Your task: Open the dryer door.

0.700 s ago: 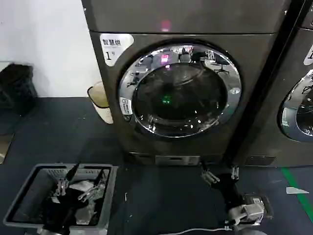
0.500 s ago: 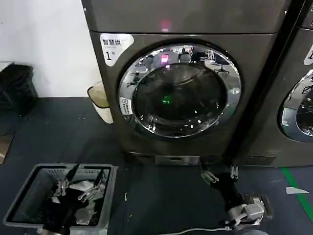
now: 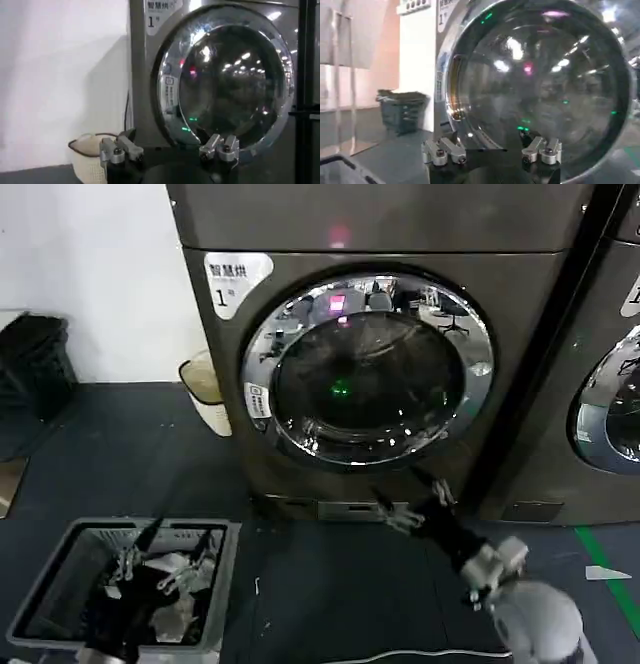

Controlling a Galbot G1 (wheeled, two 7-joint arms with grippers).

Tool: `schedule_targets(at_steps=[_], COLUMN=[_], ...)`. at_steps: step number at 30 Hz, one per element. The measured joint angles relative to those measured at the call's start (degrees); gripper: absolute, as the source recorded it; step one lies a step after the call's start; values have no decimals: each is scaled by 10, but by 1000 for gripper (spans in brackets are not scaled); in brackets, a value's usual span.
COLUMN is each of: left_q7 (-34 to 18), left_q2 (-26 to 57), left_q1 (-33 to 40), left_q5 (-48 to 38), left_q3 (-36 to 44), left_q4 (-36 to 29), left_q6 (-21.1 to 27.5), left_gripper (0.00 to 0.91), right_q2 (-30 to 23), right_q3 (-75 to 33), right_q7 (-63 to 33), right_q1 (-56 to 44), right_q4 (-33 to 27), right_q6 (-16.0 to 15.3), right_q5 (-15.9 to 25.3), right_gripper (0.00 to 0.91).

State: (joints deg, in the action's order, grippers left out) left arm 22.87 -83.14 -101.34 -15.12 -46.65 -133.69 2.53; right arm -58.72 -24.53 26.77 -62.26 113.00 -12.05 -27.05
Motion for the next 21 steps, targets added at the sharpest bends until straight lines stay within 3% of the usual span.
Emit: schedule_targets(at_steps=[8, 21], left_q7=[-3, 3], left_q2=[-8, -21], left_q1=[-17, -32], left_q5=[3, 8], left_q3=[12, 11], left_q4=[-4, -7], left_q6=[-7, -8], left_gripper=[907, 907], right_q2=[1, -67], right_q3=[115, 236], right_q7=[15, 24], right_q1=[148, 308], right_q4=[-102, -242], right_q6=[4, 6], right_q5=[-24, -25], right_gripper=[907, 907])
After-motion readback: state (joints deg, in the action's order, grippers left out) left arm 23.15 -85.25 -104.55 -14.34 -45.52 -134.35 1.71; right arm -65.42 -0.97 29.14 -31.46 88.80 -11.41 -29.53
